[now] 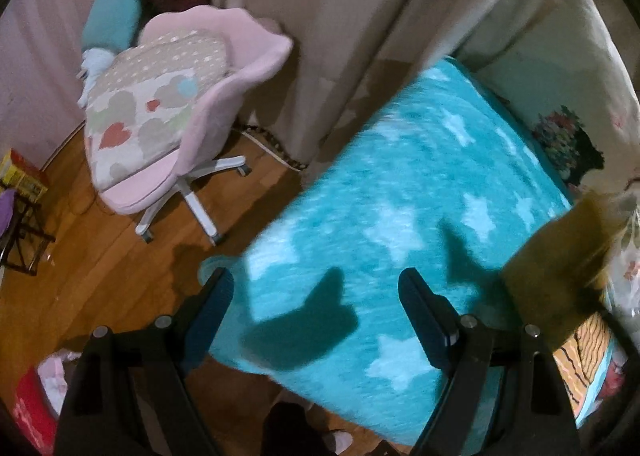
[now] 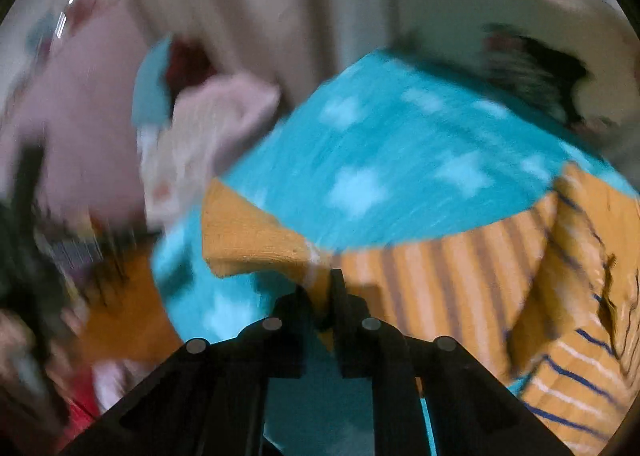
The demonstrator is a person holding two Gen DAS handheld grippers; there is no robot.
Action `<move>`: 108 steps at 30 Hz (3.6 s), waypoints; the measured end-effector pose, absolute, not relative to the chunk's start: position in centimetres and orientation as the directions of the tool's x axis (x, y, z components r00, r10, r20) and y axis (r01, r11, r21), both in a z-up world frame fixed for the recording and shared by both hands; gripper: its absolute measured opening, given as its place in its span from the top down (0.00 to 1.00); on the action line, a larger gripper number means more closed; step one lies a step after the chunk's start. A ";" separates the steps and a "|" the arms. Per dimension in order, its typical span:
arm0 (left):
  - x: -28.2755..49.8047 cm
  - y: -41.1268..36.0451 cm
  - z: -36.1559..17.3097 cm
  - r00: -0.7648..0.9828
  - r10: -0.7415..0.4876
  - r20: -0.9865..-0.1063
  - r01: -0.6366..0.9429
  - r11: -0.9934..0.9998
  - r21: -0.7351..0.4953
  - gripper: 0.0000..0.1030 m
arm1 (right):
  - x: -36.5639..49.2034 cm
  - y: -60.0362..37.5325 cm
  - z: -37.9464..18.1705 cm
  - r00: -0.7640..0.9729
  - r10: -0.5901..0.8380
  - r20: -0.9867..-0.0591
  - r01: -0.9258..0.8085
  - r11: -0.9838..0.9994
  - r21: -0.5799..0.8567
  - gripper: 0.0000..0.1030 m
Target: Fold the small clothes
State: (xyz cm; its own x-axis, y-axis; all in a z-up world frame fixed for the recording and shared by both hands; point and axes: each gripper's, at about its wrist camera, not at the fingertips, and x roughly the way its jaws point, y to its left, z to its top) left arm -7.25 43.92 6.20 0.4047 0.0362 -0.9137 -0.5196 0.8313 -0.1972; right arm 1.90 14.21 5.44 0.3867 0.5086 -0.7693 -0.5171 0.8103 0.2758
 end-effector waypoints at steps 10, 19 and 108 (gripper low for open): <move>-3.1 32.6 7.1 0.418 -0.073 -0.906 -0.316 0.923 -0.220 0.19 | 5.8 -14.8 8.6 0.653 0.373 -0.659 0.060 0.842 0.536 0.90; -0.6 19.5 8.2 0.420 -0.149 -0.895 -0.127 0.967 -0.221 0.19 | 4.6 -33.3 1.6 0.636 0.202 -0.745 0.377 0.760 0.529 0.90; -6.1 8.7 2.0 0.253 -0.472 -0.844 0.087 0.880 -0.466 0.33 | -12.5 -34.8 -8.3 0.550 0.592 -0.590 0.325 0.498 0.804 0.52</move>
